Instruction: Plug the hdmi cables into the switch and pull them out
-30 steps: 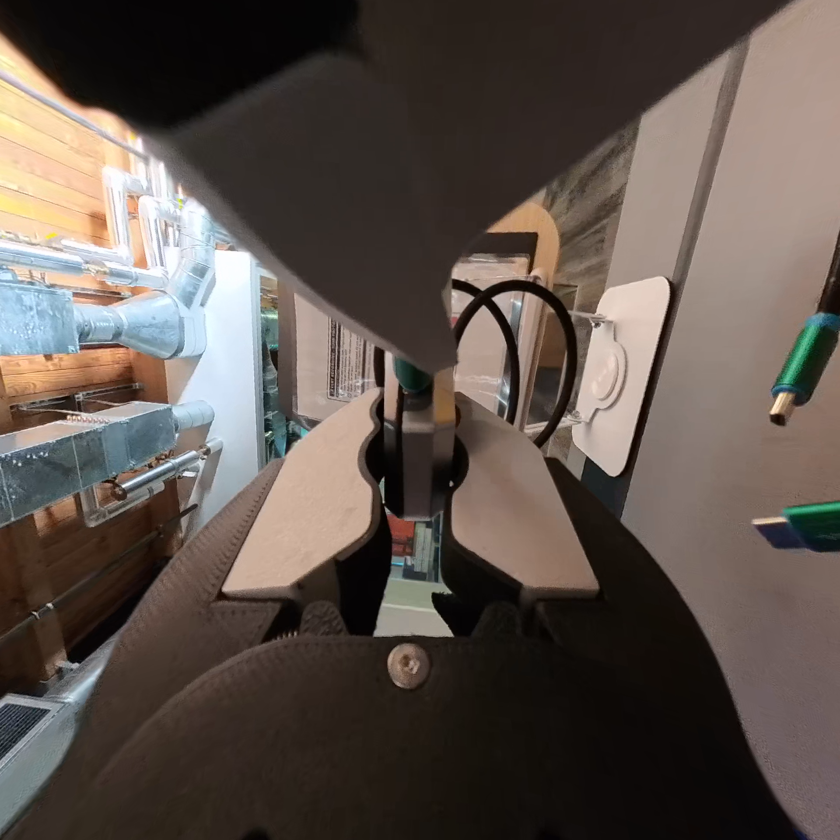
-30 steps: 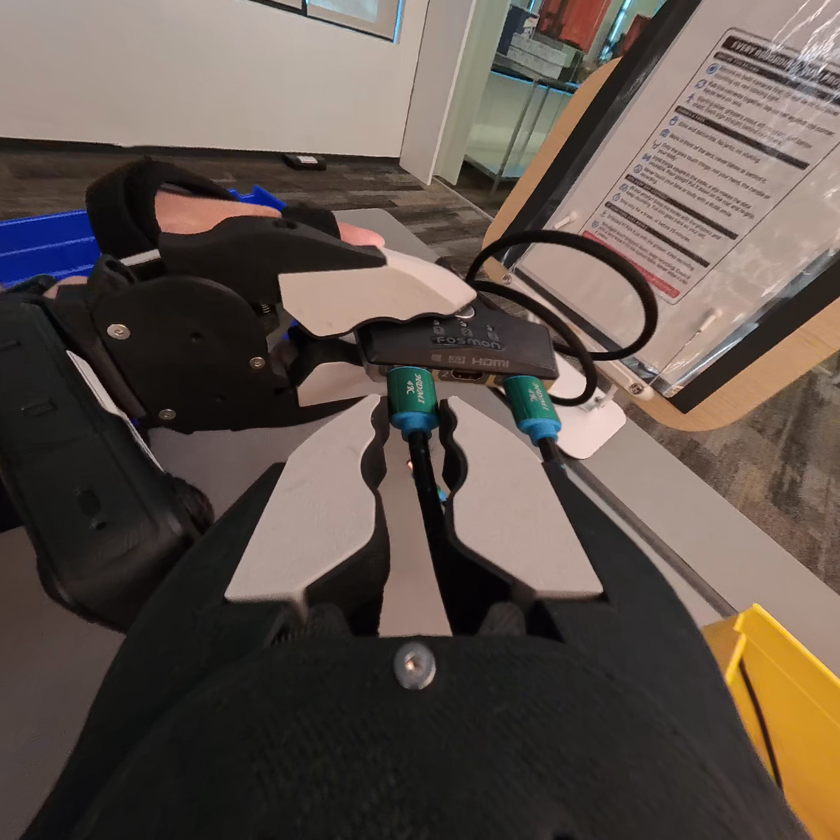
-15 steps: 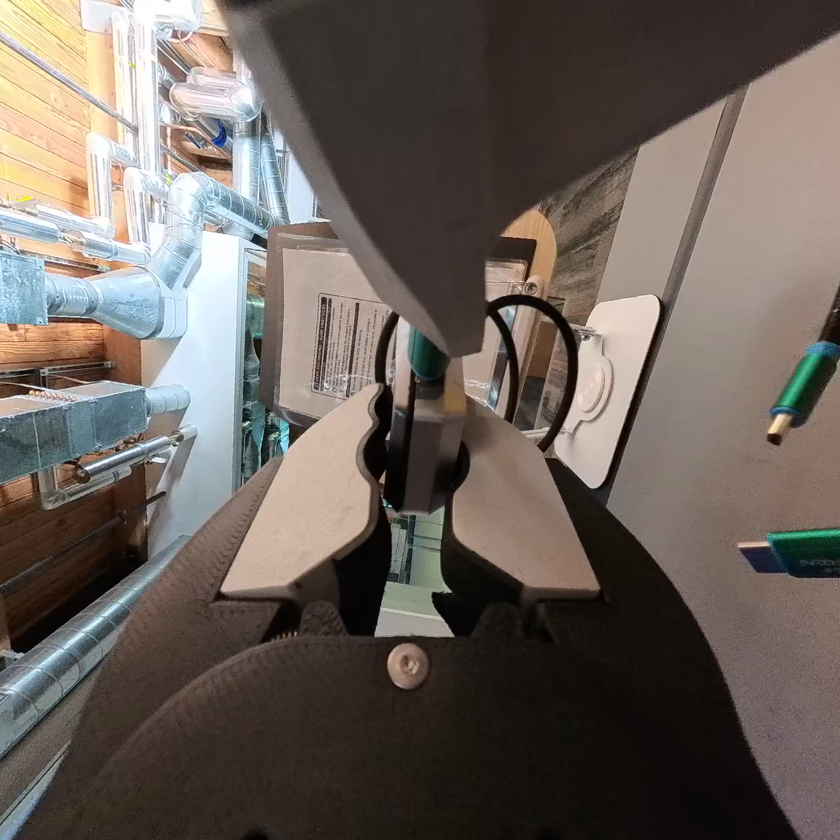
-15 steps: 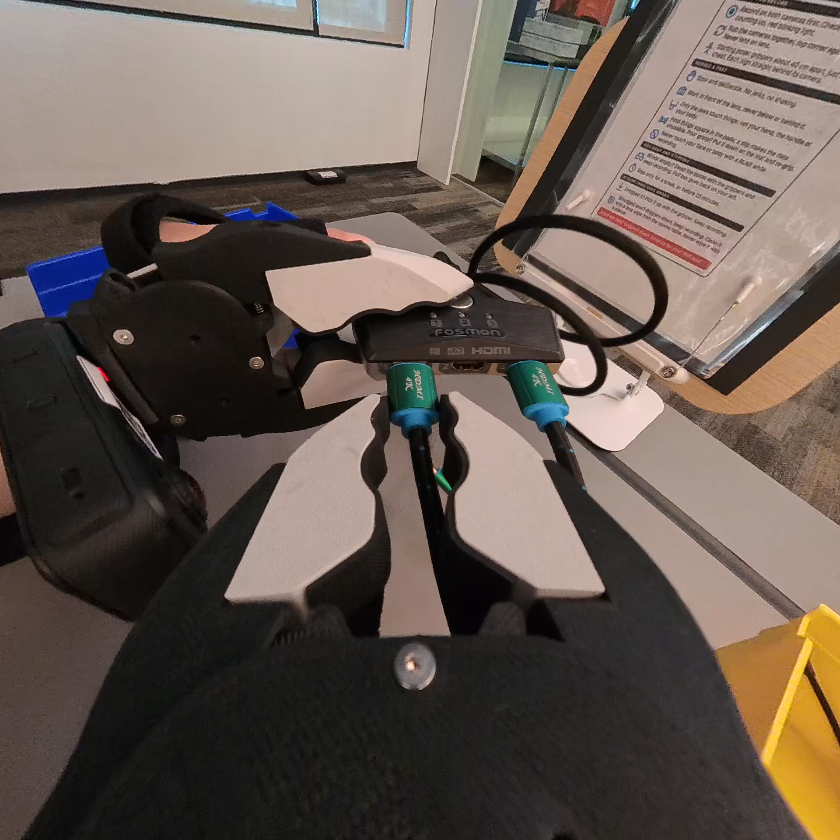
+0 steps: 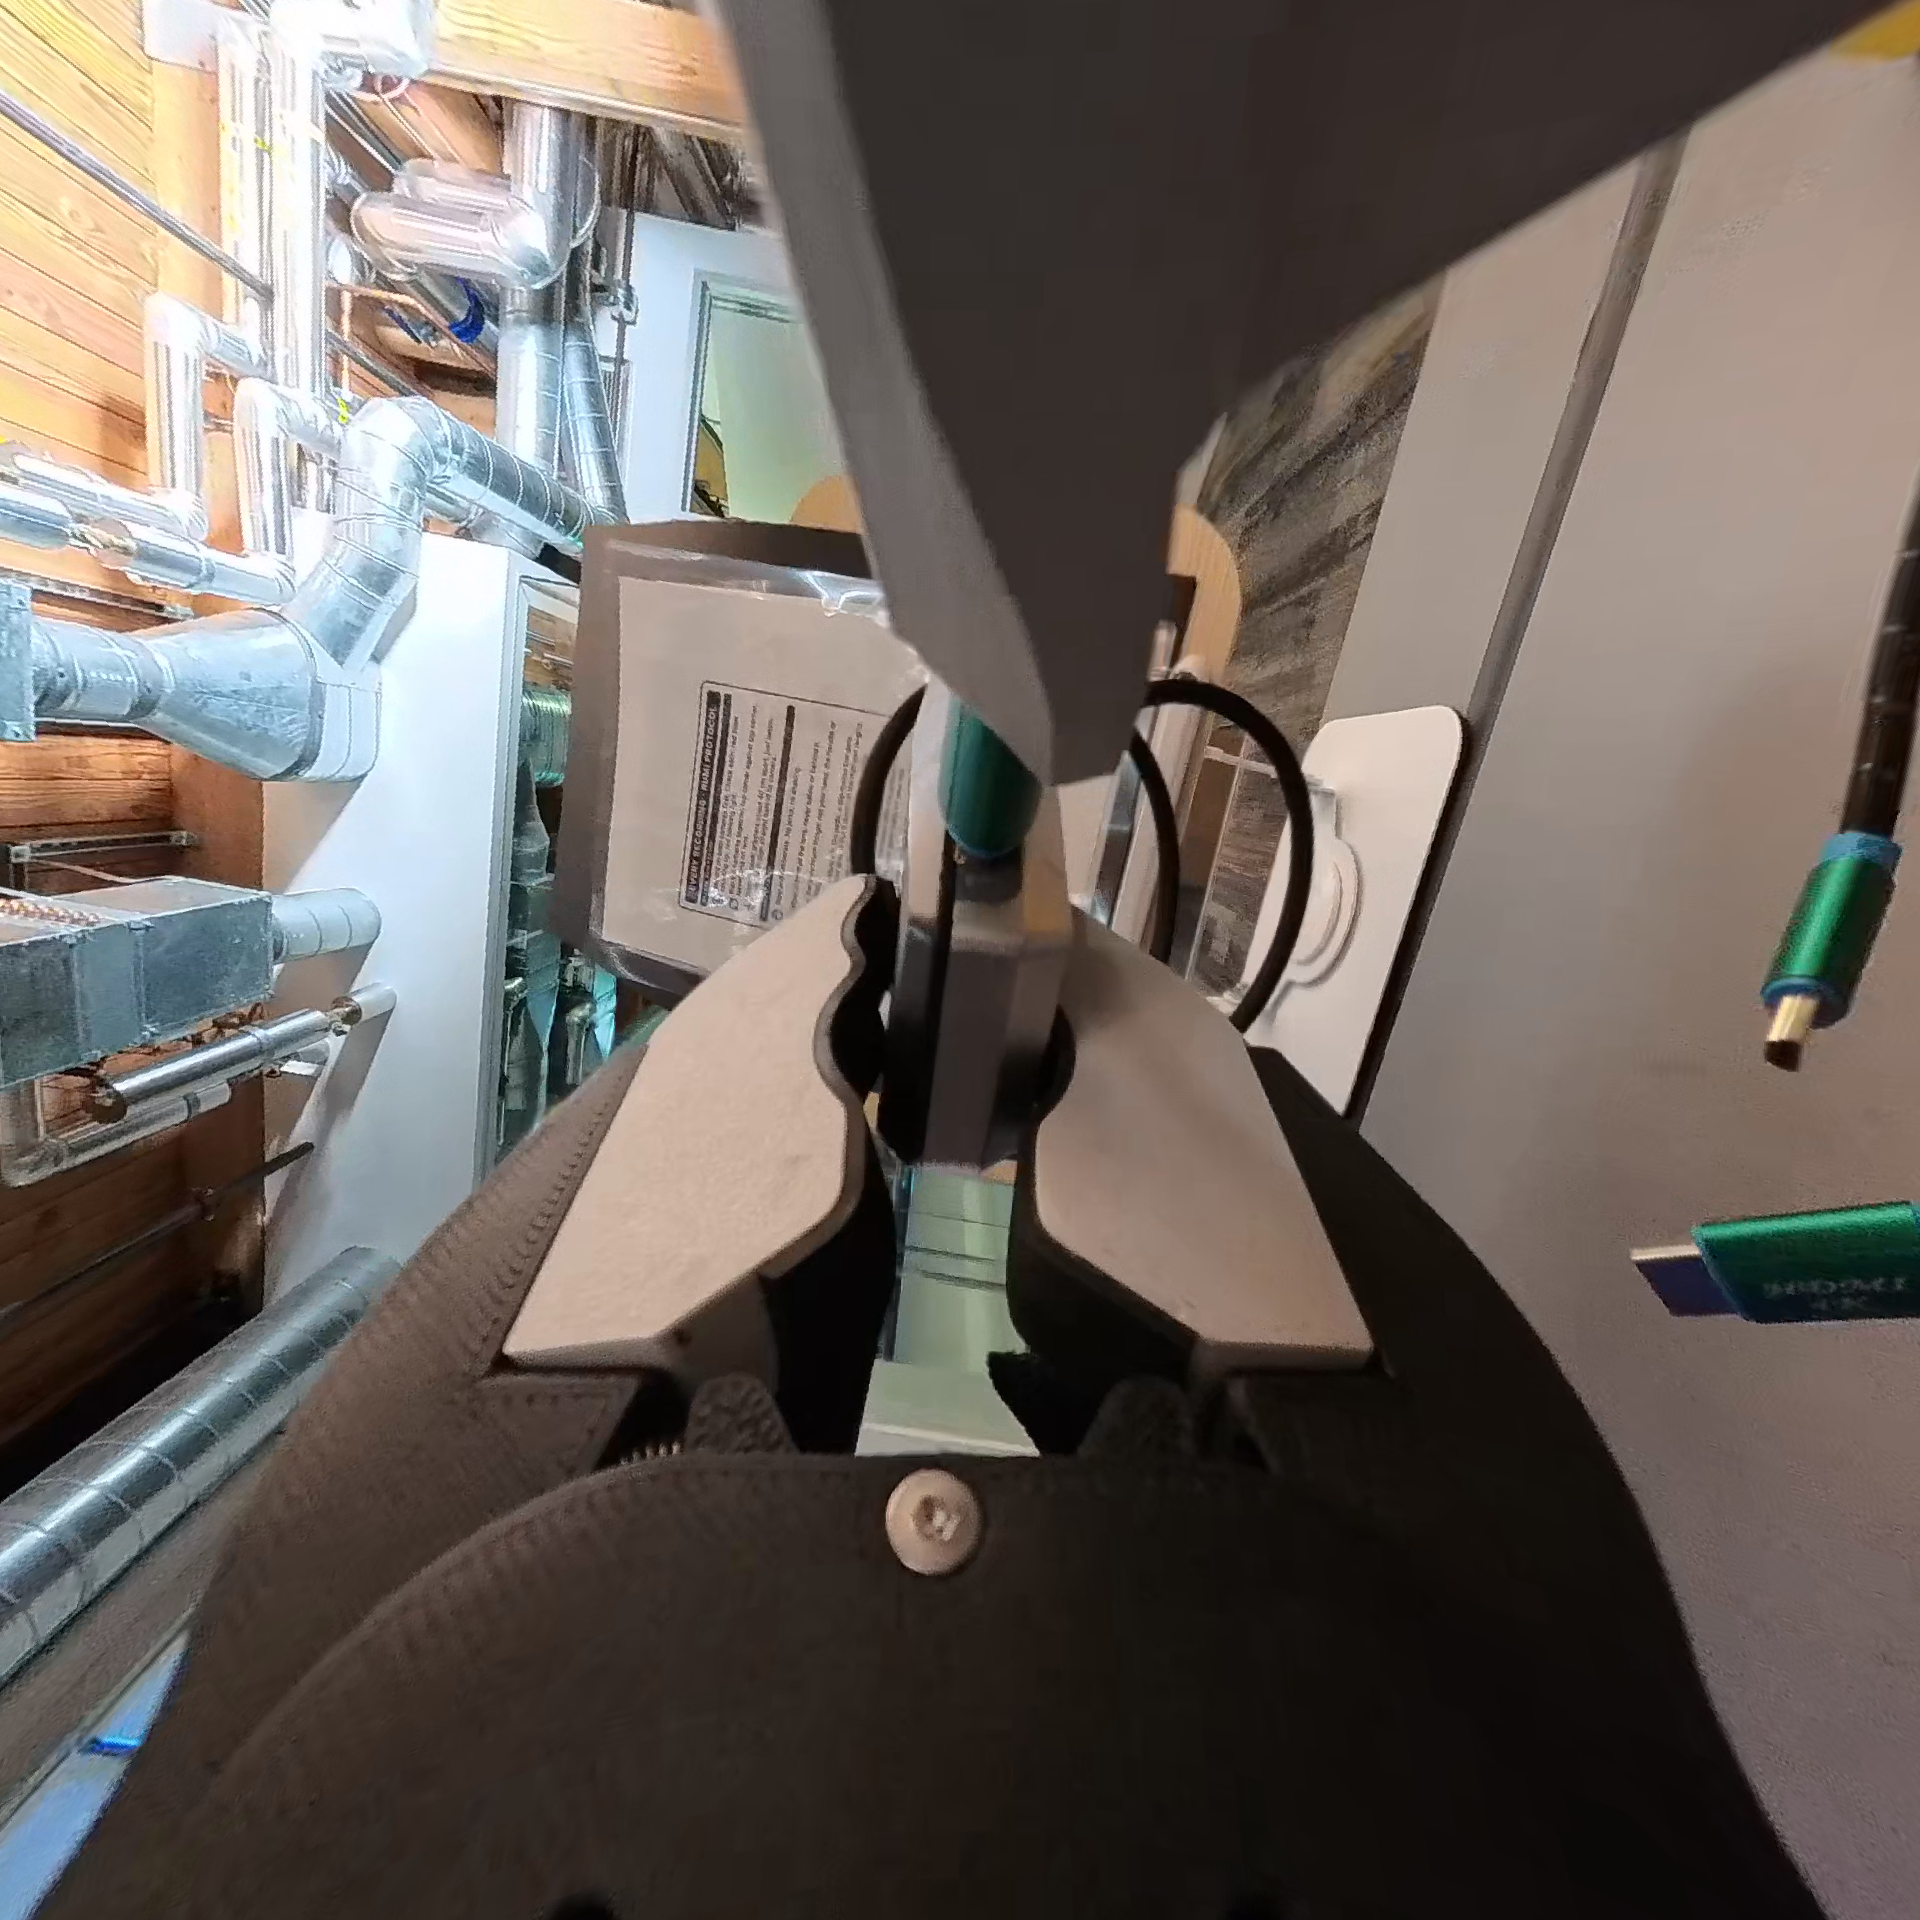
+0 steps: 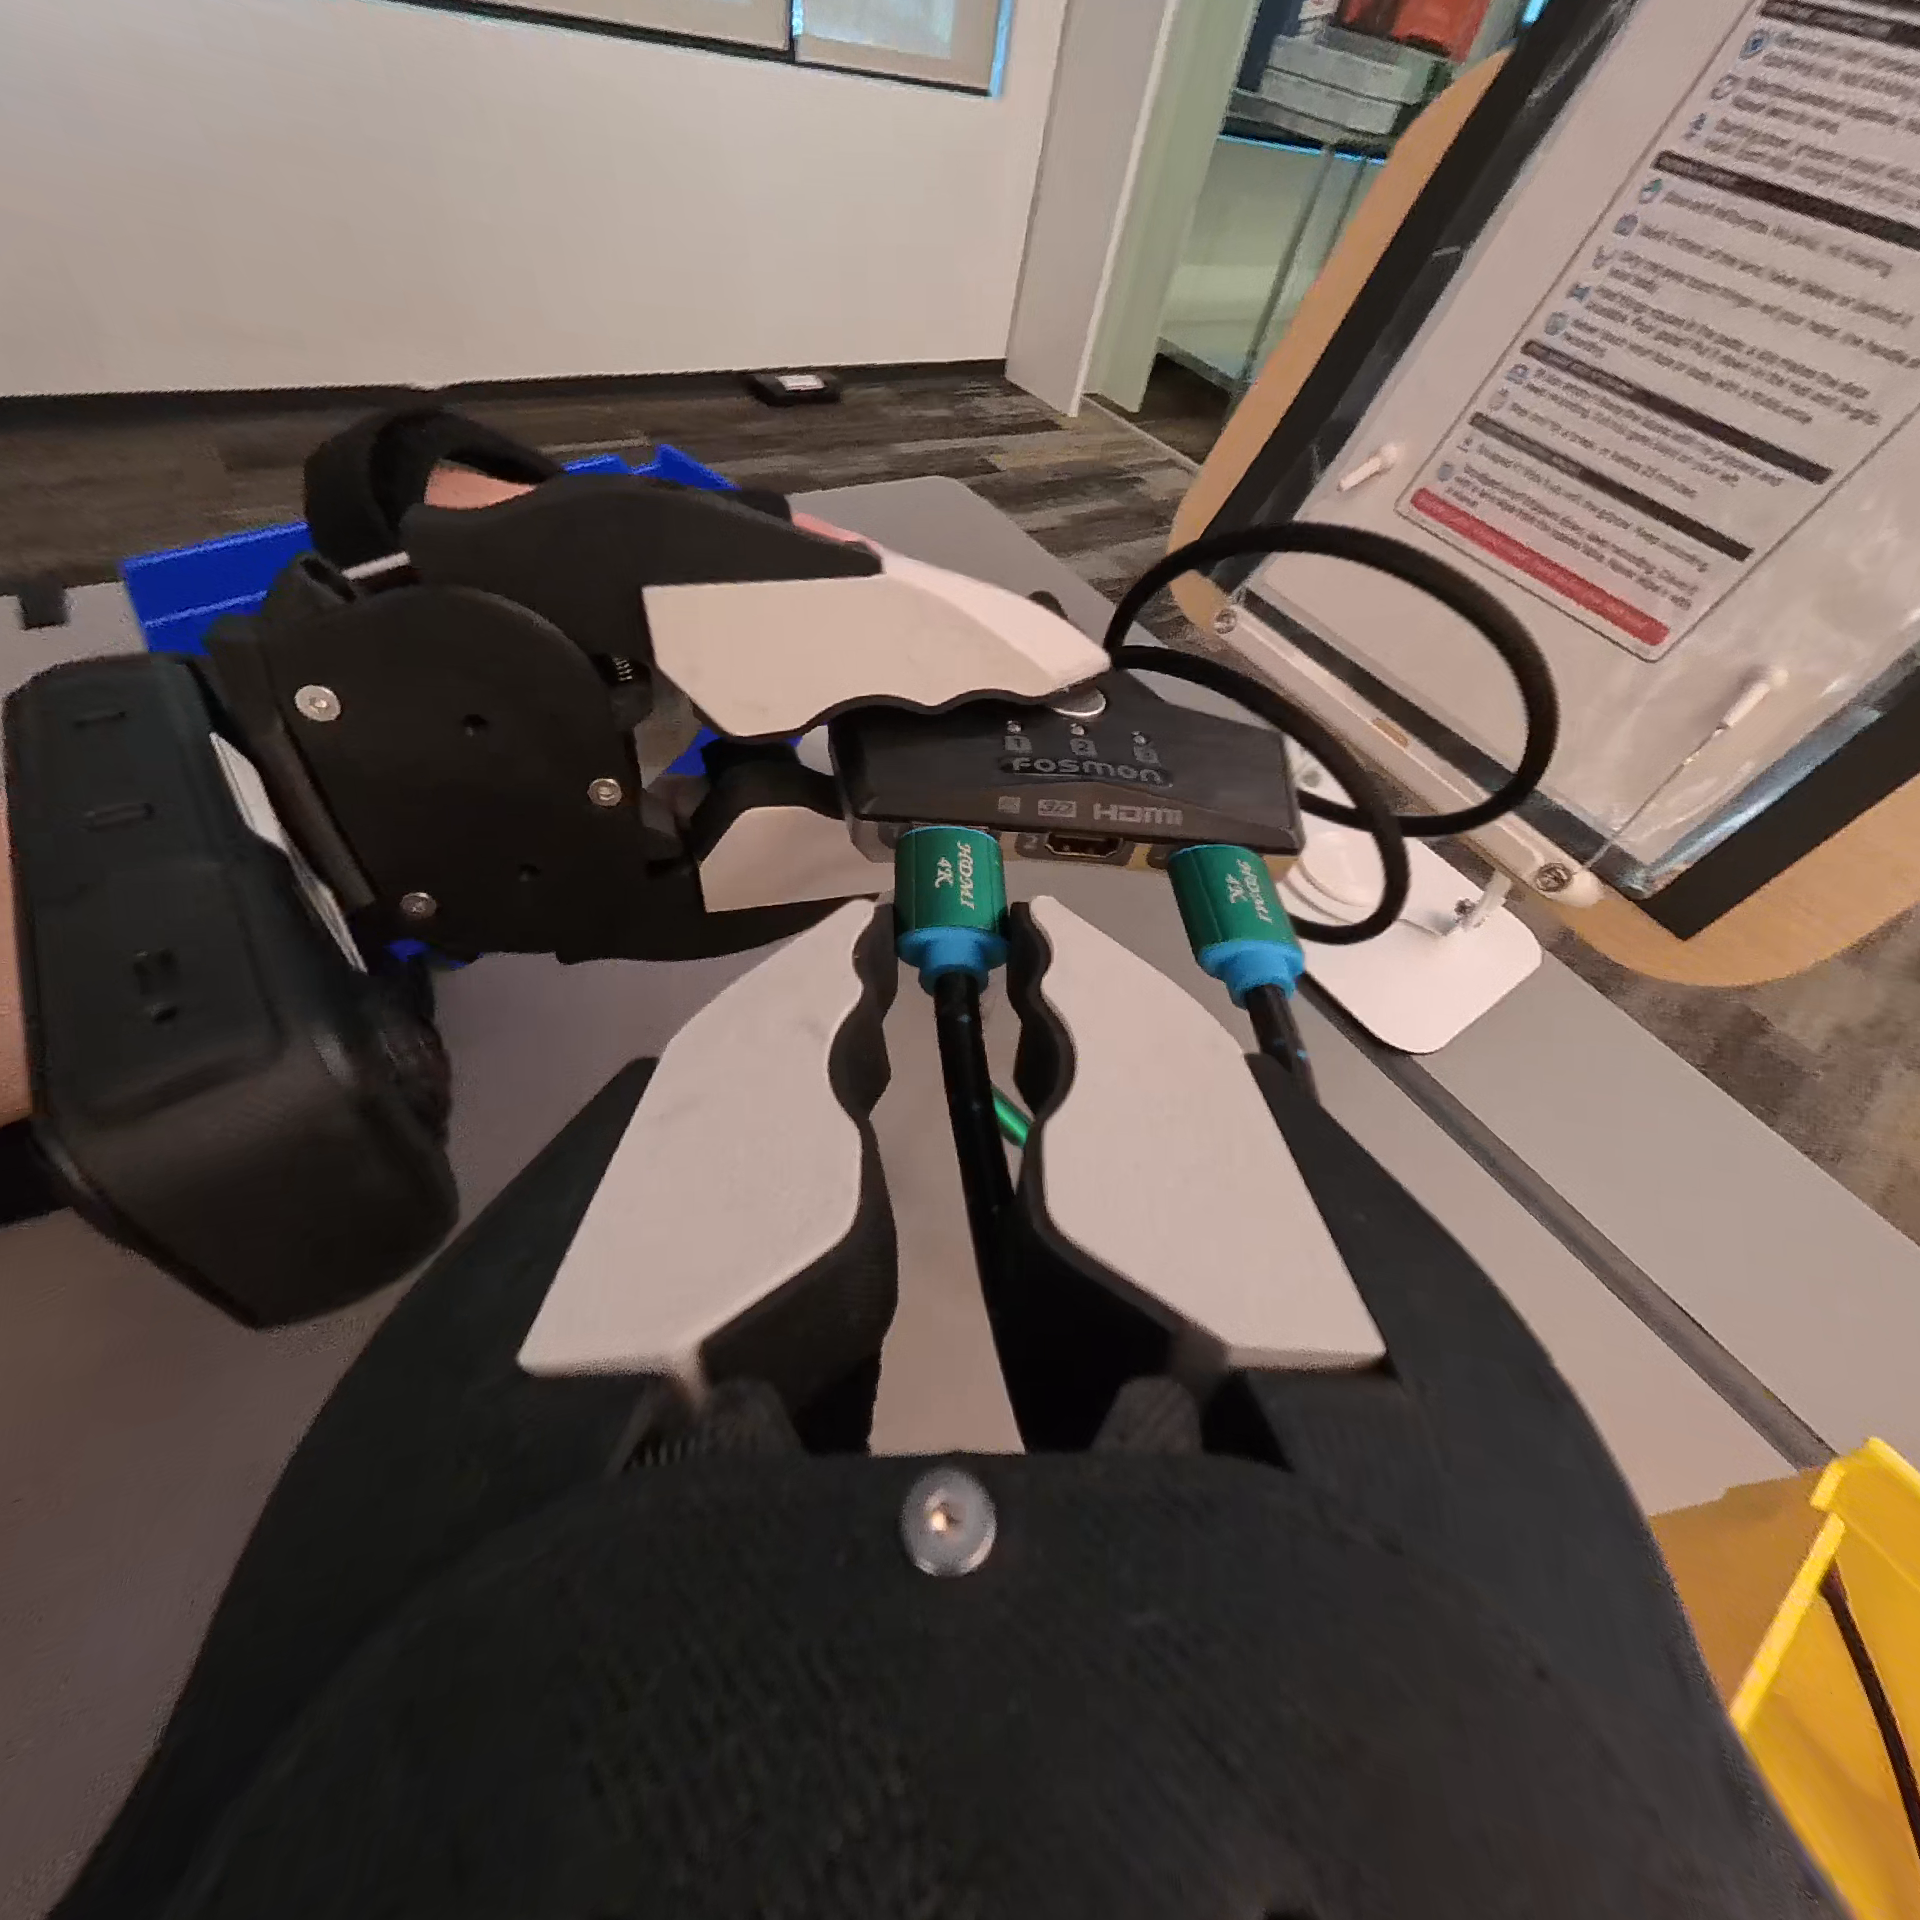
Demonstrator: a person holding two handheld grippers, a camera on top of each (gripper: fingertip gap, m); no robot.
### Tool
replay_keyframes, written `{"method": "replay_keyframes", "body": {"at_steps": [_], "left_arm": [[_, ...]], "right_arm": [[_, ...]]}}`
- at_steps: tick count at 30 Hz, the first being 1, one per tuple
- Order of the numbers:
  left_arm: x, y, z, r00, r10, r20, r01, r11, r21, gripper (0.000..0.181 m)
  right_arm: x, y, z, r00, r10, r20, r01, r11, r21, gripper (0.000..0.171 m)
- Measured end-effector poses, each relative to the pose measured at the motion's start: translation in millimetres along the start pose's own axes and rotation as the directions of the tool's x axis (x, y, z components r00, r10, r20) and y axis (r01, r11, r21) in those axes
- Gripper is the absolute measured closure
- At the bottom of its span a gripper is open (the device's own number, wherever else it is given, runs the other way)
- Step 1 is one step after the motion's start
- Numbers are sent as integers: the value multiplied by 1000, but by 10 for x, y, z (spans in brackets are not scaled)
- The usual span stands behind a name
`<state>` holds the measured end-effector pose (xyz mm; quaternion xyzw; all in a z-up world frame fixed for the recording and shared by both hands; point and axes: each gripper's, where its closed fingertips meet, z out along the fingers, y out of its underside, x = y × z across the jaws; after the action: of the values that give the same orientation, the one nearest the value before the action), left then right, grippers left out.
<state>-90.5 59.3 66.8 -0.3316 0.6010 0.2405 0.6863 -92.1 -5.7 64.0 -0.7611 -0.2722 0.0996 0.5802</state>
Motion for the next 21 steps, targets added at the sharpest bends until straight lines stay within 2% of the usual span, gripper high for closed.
{"method": "replay_keyframes", "body": {"at_steps": [10, 13, 16, 21], "left_arm": [[44, -63, 3, 1000, 14, -18, -14, 1000, 14, 158], [45, -29, -12, 999, 22, -32, -22, 1000, 2, 158], [8, -90, -29, 999, -20, 31, 19, 999, 39, 156], [62, -241, -61, 998, -10, 65, 1, 991, 136, 154]], "right_arm": [[24, 50, -56, 989, 82, 120, -80, 997, -20, 149], [-5, 33, -18, 996, 52, 73, -52, 999, -5, 149], [-45, -12, -38, 1000, -31, 2, 31, 999, -15, 150], [-113, 35, -55, 998, -49, 24, 51, 997, -65, 150]]}}
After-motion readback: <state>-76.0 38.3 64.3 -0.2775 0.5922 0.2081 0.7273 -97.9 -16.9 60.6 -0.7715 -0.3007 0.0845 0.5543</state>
